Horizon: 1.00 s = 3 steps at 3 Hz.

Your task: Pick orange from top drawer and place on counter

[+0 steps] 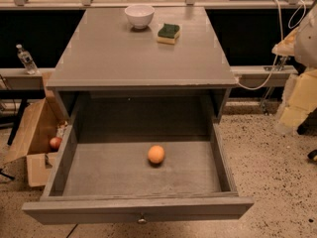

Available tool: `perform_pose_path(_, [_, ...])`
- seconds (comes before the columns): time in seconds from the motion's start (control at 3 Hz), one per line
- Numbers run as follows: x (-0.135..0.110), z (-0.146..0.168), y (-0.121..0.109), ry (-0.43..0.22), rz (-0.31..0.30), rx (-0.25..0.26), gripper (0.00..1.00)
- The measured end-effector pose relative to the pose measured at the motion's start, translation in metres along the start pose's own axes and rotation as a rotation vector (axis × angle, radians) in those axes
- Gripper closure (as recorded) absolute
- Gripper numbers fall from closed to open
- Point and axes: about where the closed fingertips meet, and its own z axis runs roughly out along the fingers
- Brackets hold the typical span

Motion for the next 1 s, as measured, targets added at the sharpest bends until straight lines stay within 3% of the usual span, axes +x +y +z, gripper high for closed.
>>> perform_pose_path(0.33, [-0.001, 0.002, 0.001, -0.007, 0.002, -0.004, 0.0])
perform_pose_path(0.67, [-0.02, 0.035, 0.011, -0.117, 0.032, -0.074, 0.0])
perform_pose_path(1.0, [-0.058, 0.083, 0.029, -0.262, 0.082, -0.175, 0.0])
